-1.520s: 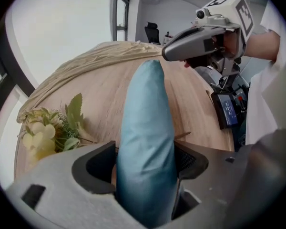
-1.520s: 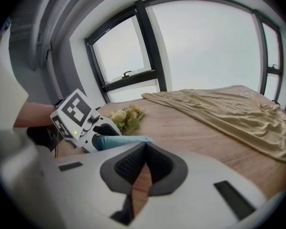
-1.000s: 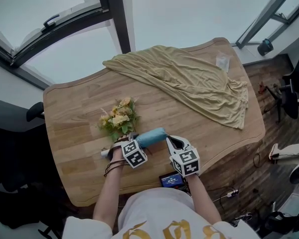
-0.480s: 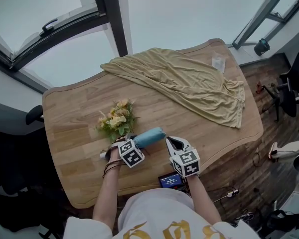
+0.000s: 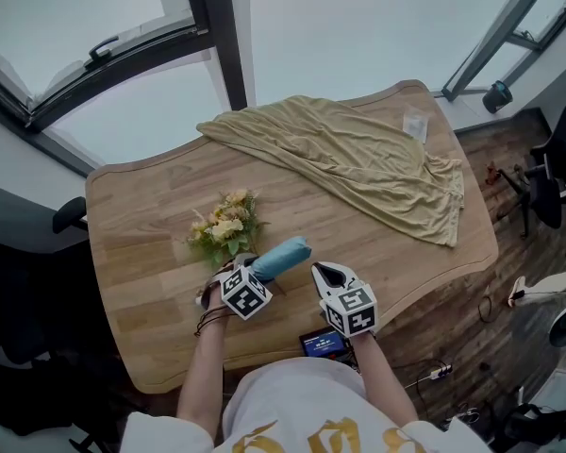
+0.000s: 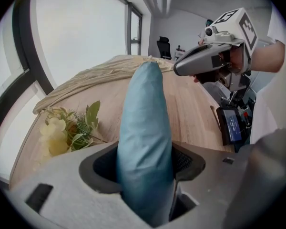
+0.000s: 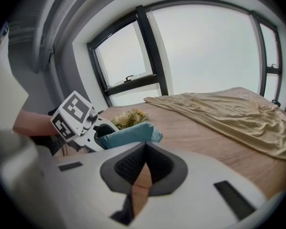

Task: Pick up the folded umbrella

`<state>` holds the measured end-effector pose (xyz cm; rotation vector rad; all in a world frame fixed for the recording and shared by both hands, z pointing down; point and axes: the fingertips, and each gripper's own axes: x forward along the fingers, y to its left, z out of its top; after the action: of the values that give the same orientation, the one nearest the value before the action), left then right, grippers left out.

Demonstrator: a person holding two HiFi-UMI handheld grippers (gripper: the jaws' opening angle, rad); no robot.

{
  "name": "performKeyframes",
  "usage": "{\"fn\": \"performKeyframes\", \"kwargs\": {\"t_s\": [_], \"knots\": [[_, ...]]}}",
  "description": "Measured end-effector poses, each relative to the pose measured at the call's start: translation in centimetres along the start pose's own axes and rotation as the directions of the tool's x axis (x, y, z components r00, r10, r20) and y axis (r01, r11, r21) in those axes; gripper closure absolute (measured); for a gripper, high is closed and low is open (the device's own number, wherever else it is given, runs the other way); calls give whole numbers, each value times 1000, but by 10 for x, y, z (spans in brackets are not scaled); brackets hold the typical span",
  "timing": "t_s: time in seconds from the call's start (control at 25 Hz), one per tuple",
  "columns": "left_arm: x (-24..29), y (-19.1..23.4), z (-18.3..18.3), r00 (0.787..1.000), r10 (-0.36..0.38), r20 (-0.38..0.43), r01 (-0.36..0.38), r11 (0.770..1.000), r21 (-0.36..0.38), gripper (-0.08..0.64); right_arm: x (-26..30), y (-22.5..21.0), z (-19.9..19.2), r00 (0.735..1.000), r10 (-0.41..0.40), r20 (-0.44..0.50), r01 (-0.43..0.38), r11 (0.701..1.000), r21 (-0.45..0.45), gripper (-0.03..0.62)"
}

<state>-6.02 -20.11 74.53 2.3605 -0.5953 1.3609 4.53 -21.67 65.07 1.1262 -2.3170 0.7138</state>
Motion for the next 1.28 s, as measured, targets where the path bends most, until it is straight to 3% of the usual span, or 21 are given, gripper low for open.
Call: {"fn": "performKeyframes", "kwargs": {"t_s": [0.4,0.68,0.96,1.28], "knots": [[-23,5,20,993,22,117,-9,993,-118,259,-14,-6,13,999,-2,50,-2,997,77,580],[-44,11,31,979,87,184,-63,990,-128,259,-21,-3,32,996,-22,92,20,999,27,580],[-69,14,37,943,176,281,-113,967,-227,261,-32,11,43,989,-37,143,44,998,-47,581],[-107,11,39,875,271,400,-143,937,-320,261,-35,32,56,982,24,190,-13,998,-59,580]]}}
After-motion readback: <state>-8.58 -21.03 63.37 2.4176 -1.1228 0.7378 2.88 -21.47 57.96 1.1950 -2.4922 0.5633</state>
